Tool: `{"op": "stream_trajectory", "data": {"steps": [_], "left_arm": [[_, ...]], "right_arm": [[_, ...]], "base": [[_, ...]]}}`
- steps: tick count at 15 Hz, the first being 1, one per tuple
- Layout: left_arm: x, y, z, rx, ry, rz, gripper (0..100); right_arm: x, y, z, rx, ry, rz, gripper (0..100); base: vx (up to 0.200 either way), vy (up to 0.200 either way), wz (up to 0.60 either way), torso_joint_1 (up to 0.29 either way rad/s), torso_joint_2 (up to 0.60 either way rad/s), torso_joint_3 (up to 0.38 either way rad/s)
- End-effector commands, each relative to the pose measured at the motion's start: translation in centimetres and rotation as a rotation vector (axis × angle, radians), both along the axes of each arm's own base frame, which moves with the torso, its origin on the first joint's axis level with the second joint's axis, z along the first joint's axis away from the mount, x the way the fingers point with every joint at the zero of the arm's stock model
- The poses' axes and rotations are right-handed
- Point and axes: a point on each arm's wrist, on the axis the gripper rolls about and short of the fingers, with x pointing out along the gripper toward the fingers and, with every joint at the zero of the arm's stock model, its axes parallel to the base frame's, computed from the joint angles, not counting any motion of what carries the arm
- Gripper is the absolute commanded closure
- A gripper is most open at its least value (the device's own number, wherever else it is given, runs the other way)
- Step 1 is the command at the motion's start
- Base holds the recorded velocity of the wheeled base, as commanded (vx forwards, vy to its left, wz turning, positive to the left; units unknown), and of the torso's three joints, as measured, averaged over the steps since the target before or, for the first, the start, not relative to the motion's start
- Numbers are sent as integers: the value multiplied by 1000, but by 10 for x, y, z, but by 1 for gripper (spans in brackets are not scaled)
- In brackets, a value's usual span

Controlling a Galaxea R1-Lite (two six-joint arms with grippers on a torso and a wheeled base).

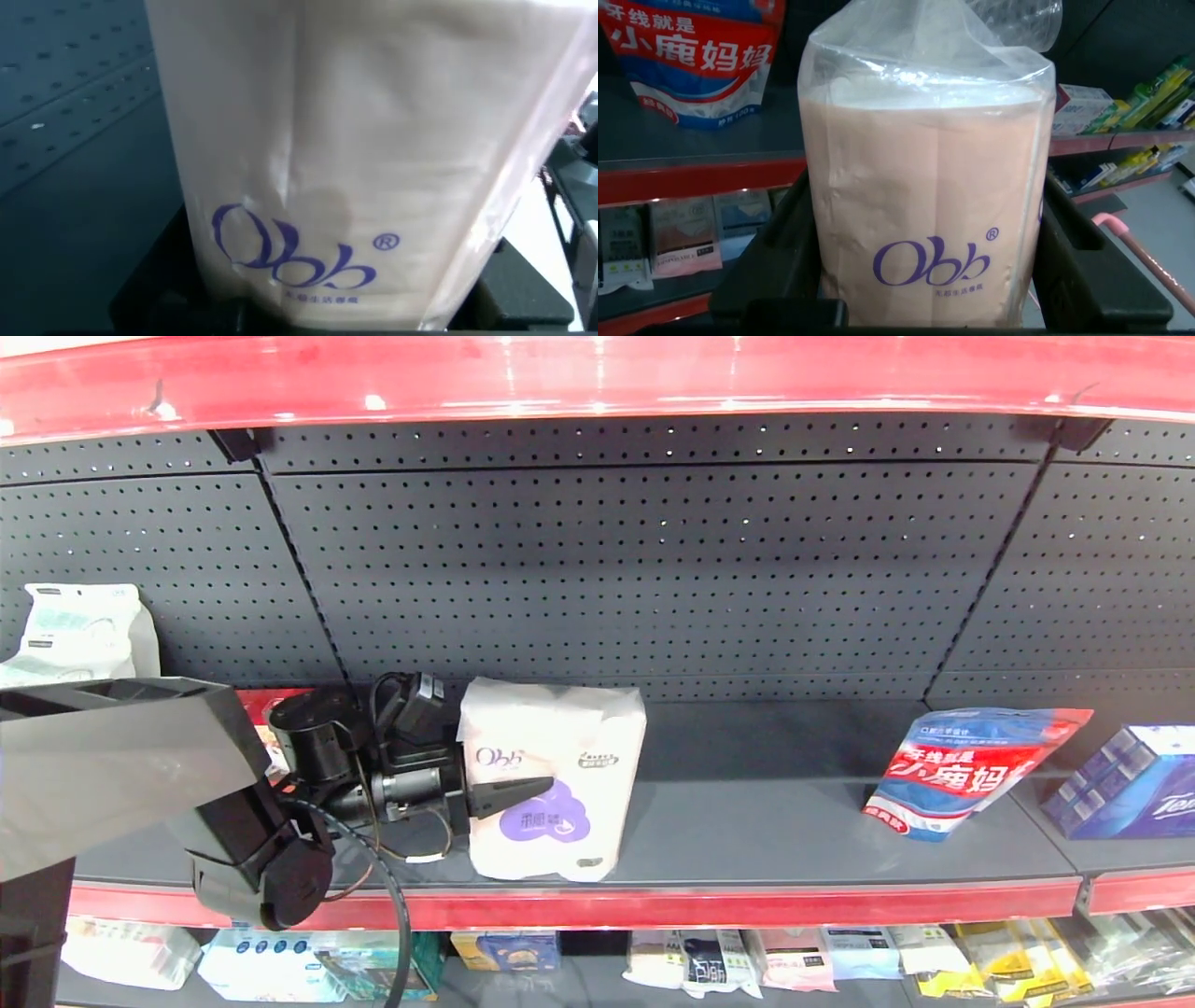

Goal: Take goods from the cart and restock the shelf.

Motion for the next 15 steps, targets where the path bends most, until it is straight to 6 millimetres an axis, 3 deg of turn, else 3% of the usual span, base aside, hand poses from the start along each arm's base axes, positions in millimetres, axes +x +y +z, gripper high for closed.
{"op": "stream_trajectory", "data": {"steps": [1,9,15], "left_arm": [[-3,-4,-2,2,6,-12,100],[0,-5,-19,33,-7,-13,100],[6,0,-13,29,-49,-4,100]], "right_arm": [[0,0,0,1,2,0,100],[1,0,0,3,6,0,100],[0,0,-1,2,3,-3,100]], "base": [[0,0,0,0,0,0],[0,0,0,0,0,0],[0,0,0,0,0,0]]}}
